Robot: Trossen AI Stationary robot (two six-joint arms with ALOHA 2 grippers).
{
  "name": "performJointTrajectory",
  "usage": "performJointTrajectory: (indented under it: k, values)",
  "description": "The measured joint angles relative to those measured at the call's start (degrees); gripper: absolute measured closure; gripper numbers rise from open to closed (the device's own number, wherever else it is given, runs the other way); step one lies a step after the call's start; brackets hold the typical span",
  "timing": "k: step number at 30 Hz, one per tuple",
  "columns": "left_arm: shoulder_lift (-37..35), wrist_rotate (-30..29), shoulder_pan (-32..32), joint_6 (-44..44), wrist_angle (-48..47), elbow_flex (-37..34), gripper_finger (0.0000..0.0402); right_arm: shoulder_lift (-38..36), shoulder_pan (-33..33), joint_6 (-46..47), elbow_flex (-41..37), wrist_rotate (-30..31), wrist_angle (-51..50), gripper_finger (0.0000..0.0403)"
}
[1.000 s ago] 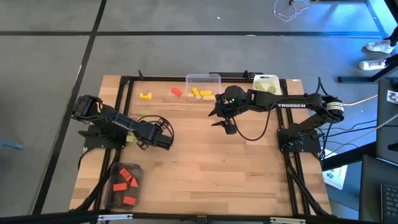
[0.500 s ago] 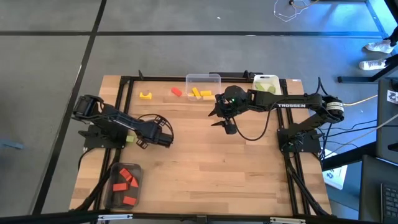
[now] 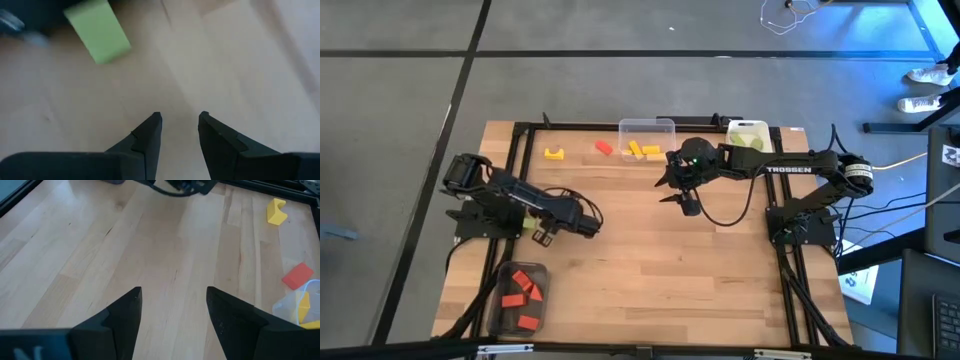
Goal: Sort & place blocks by color
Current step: Put the green semi-circled block into the white bin
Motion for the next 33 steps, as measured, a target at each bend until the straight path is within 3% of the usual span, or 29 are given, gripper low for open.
performJointTrajectory:
  k: [6,11,16,33]
  values:
    - [0.0,3.4,0.0,-4.5,-13.7,6.4,0.0280,0.0,0.0,0.0,0.0,0.0,0.0,0.0180]
    - [0.0,13.5,0.1,-11.2,-17.9,7.1,0.0280,0.0,0.0,0.0,0.0,0.0,0.0,0.0180]
    - [0.0,19.0,0.1,-13.5,-18.6,4.6,0.0280,0.0,0.0,0.0,0.0,0.0,0.0,0.0180]
    - [0.0,18.9,0.1,-13.0,-15.4,1.2,0.0280,0.0,0.0,0.0,0.0,0.0,0.0,0.0180]
